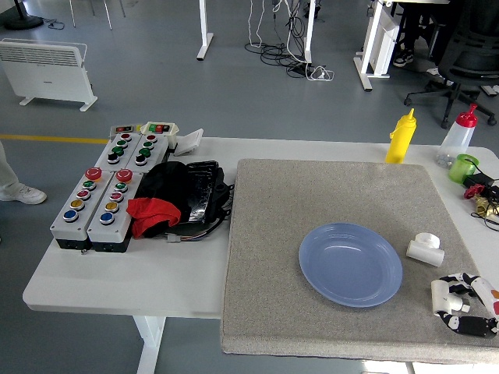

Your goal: Pick pipe place plate twice

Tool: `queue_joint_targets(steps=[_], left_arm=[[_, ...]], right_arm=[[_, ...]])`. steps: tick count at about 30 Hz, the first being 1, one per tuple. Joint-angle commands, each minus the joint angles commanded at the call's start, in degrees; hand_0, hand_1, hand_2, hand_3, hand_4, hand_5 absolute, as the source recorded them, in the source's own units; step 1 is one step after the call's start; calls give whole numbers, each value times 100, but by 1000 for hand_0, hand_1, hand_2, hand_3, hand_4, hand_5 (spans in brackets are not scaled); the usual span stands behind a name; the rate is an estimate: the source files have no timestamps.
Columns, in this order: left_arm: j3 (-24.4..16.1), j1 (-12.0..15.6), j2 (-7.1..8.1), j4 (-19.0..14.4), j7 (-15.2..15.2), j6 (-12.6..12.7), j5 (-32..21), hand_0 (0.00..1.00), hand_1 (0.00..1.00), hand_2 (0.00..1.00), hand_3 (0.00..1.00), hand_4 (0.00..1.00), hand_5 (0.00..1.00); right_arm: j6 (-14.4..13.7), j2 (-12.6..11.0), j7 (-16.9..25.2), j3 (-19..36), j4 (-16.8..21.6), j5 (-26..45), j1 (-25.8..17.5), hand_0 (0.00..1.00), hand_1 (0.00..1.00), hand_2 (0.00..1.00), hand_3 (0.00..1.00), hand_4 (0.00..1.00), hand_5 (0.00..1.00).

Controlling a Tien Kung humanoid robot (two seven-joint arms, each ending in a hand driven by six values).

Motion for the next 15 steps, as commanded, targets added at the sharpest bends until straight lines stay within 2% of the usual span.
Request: queue_joint_targets(steps=[7, 11, 15], left_arm=[[-22, 30, -4, -8, 21, 14, 36, 740, 714, 765, 789, 424, 998], [-28, 48, -7, -15, 40, 25, 58, 740, 714, 765, 789, 424, 998], [-26, 65, -9, -20, 50, 37, 61, 740, 714, 765, 790, 423, 998]], right_arm=[[-149, 3, 116, -53, 205, 133, 121, 452, 576, 624, 699, 709, 323], [-126, -38, 105, -234, 248, 264, 358, 452, 576, 624, 699, 709, 323], [-98, -67, 89, -523, 185, 397, 783, 453, 575, 627, 699, 689, 305]])
